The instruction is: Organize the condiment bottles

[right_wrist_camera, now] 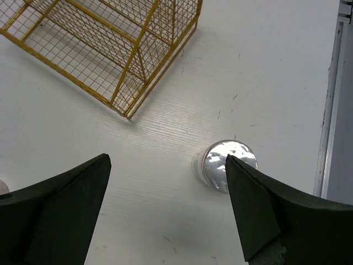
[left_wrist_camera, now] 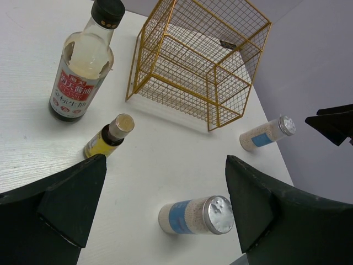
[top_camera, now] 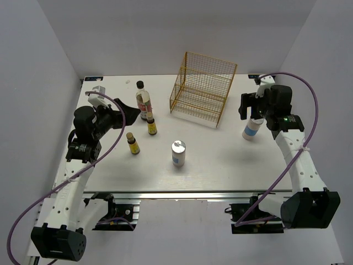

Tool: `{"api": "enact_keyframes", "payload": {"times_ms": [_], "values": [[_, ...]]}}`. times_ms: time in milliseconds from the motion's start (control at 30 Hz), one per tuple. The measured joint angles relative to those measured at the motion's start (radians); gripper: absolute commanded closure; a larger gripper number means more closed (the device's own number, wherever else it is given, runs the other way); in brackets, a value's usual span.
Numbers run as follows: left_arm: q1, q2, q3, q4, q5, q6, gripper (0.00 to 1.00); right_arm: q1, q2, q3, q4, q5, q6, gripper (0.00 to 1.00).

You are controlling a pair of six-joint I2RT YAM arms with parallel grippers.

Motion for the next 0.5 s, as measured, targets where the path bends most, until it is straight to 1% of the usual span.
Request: {"api": "enact_keyframes", "payload": {"times_ms": [100, 200, 267, 300, 333, 367, 400, 433, 467, 500], "values": [[0.0, 0.01, 0.006, 0.0, 0.008, 0.0, 0.02, 0.0, 0.0, 0.005, 0.0, -0.056, -0.047, 0.11], [0.0, 0.024, 0.01, -0.001, 0.014, 0.0, 0.07, 0.0, -0.003, 0.005, -0.012, -0.153, -0.136, 0.11], [0.0, 0.035, 0.015, -0.004, 0.016, -0.002, 0.27, 0.0, -0.015, 0.0, -0.018, -0.221, -0.198, 0.11], [0.0, 0.042, 0.019, -0.005, 0.017, -0.002, 0.41, 0.001, -0.023, -0.004, -0.019, -0.245, -0.22, 0.11], [0.0, 0.047, 0.024, -0.006, 0.018, 0.0, 0.62, 0.004, -0.032, -0.008, -0.02, -0.267, -0.239, 0.11], [0.0, 0.054, 0.031, -0.011, 0.019, 0.0, 0.68, 0.006, -0.039, -0.01, -0.021, -0.283, -0.256, 0.11], [0.0, 0.062, 0.041, -0.015, 0.019, 0.007, 0.72, 0.007, -0.043, -0.009, -0.021, -0.301, -0.271, 0.11], [0.0, 0.071, 0.05, -0.017, 0.019, 0.01, 0.72, 0.009, -0.044, -0.008, -0.023, -0.316, -0.287, 0.11], [0.0, 0.084, 0.064, -0.02, 0.019, 0.015, 0.66, 0.011, -0.04, -0.005, -0.032, -0.33, -0.298, 0.11], [0.0, 0.095, 0.076, -0.023, 0.019, 0.019, 0.55, 0.012, -0.032, 0.003, -0.053, -0.349, -0.316, 0.11]]}}
